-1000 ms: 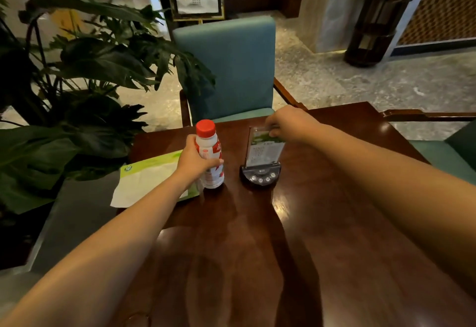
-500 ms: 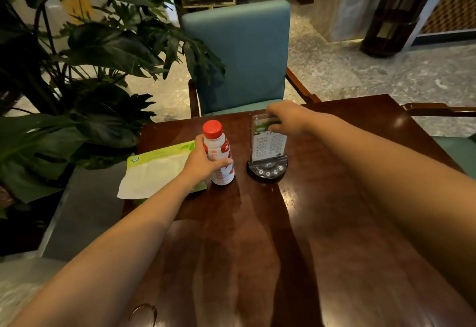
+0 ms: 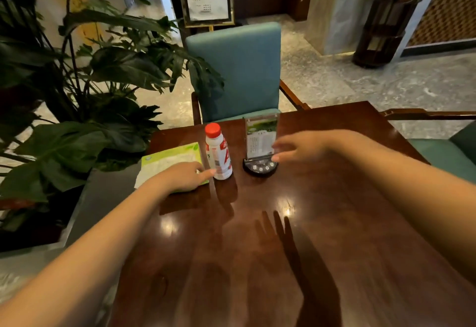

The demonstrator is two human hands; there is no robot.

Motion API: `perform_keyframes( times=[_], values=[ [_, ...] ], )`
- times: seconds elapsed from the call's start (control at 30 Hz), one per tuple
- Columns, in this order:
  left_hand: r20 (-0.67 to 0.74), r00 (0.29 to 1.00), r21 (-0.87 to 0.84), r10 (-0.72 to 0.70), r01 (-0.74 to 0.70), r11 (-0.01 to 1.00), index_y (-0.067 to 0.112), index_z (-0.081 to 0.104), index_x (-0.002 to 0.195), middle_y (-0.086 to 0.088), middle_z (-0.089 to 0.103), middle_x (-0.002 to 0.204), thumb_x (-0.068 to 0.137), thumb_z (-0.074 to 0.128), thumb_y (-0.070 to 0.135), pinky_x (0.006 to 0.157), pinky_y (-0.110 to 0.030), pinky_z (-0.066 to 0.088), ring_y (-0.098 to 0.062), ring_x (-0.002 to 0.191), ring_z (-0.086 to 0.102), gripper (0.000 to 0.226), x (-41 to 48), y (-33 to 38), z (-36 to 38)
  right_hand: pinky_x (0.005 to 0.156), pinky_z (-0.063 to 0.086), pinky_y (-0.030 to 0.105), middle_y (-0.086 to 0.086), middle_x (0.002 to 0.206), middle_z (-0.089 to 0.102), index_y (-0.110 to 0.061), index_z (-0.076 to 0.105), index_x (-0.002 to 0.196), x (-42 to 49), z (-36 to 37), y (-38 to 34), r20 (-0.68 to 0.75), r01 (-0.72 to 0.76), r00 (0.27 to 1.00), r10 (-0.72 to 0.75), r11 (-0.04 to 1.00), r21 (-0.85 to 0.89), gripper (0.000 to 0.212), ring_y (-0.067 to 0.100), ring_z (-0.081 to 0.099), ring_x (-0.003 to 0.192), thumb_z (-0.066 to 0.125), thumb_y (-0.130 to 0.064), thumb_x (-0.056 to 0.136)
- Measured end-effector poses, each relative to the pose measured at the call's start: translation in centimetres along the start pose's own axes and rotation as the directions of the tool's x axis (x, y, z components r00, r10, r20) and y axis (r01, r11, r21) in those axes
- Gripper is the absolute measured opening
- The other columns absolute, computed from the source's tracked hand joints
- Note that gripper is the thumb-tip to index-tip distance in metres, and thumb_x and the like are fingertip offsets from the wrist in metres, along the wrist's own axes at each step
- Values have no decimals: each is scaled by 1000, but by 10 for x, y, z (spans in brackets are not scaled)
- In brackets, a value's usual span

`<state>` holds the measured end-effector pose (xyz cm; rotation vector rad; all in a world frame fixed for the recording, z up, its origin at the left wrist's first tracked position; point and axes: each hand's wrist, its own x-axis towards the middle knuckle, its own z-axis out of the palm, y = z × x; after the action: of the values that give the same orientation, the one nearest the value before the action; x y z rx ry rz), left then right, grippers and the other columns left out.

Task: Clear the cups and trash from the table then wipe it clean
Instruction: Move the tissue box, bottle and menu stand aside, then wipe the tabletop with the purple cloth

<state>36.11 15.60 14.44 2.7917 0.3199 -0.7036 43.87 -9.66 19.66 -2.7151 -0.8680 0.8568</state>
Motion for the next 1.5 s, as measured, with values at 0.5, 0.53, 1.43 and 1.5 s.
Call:
perform_keyframes(
  times=[0.5,0.53,1.43,1.5],
  values=[
    [409,855,87,319,-385,919,17,43,138,-6,40,147,92,24,61,109,-34,29,-24,133,37,66,-110,85,141,106,32,36,8,142,47,-15,43,139,-142,182,13,369,-325,880,300,946,6,68,27,44,129,29,-62,91],
    [422,837,87,348,-420,903,16,45,136,-6,42,146,92,25,60,108,-34,31,-24,131,40,65,-115,90,151,106,33,36,8,141,48,-14,43,139,-154,197,13,369,-347,876,310,937,38,67,27,45,128,29,-61,92],
    [150,512,282,846,-842,460,19,27,143,-8,32,150,92,42,48,109,-43,32,-26,137,30,61,-215,361,355,116,18,44,8,159,11,-19,17,149,-428,387,180,-208,-660,682,701,713,238,72,30,14,144,40,-55,91],
    [147,517,315,843,-833,455,20,20,146,-9,22,154,92,42,50,113,-43,24,-26,141,21,66,-207,379,369,116,14,43,6,159,9,-20,16,149,-427,392,202,-177,-660,687,705,707,253,70,27,11,145,38,-54,92]
  ],
)
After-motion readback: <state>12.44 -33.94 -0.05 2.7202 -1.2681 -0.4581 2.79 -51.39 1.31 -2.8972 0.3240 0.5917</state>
